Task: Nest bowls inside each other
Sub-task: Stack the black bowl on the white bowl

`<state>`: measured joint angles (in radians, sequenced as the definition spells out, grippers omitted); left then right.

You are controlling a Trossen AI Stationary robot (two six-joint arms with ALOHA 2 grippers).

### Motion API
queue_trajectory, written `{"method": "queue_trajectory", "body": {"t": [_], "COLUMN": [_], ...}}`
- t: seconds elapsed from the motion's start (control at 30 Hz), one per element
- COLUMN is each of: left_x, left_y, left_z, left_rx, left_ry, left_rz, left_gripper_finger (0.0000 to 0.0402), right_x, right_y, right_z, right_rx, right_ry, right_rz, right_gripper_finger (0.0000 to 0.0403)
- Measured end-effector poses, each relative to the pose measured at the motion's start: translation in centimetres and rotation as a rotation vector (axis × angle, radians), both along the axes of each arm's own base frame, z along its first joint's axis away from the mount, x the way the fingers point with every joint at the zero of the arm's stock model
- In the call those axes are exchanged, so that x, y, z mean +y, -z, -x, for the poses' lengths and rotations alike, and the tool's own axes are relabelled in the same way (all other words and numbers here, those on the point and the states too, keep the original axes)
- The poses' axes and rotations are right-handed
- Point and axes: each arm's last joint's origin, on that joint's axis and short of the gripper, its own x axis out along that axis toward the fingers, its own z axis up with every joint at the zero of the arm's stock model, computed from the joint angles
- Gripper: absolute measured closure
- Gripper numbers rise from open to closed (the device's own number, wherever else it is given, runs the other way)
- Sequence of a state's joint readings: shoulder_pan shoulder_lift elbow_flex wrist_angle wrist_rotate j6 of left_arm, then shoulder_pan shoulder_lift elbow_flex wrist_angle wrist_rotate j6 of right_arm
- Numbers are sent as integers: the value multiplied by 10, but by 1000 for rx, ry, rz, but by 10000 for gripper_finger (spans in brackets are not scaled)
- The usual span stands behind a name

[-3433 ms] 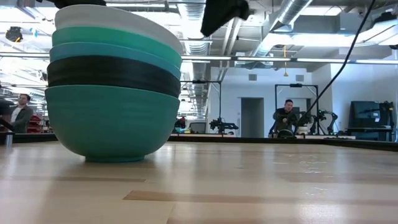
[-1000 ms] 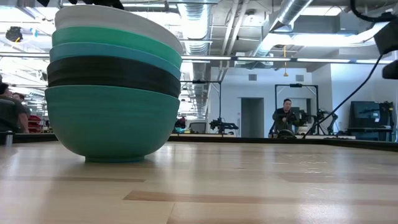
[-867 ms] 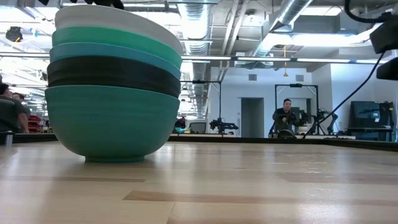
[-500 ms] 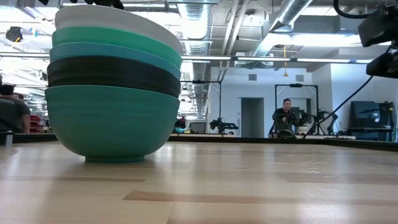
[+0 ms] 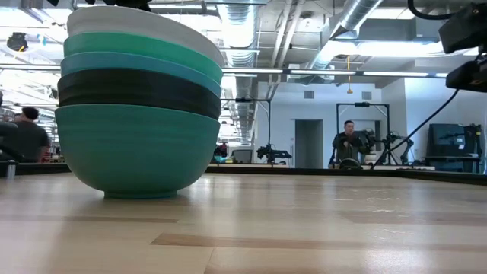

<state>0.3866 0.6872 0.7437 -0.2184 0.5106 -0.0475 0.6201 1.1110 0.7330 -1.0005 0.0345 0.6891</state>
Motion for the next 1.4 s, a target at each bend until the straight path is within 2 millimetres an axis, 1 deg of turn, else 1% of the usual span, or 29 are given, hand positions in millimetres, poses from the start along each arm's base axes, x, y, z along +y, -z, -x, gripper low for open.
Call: {"method": "queue_trajectory", "body": {"t": [0.17, 0.33, 0.47, 0.6, 0.7, 0.8, 1.0, 1.3, 1.4], "left_x": [0, 1, 1, 1, 1, 1, 1, 1, 1], "left_y": [0, 0, 0, 0, 0, 0, 0, 0, 0], "left_z": [0, 0, 0, 0, 0, 0, 0, 0, 0], "left_rx": [0, 2, 2, 2, 2, 2, 2, 2, 1], "left_ry": [-7, -26, -26, -27, -27, -27, -28, -28, -28], "left_rz": [-1, -3, -3, -3, -3, -6, -5, -5, -5], "left_gripper_finger": [361, 361, 361, 361, 361, 361, 361, 361, 361], "right_x": [-1, 0, -2, -1, -2, -4, -8, -11, -11], "right_y": [0, -6, -6, -6, -6, -3, 12, 12, 15], "right_z": [-1, -3, 0, -1, -2, -4, -4, -8, -8], "right_rx": [-25, -47, -18, -35, -51, -48, -37, -48, -58], "right_ry": [-22, -35, -75, -104, -117, -105, -83, -90, -86], "right_rz": [38, 38, 70, 68, 101, 117, 83, 78, 71], "right_gripper_finger": [321, 321, 321, 321, 321, 321, 321, 321, 321]}}
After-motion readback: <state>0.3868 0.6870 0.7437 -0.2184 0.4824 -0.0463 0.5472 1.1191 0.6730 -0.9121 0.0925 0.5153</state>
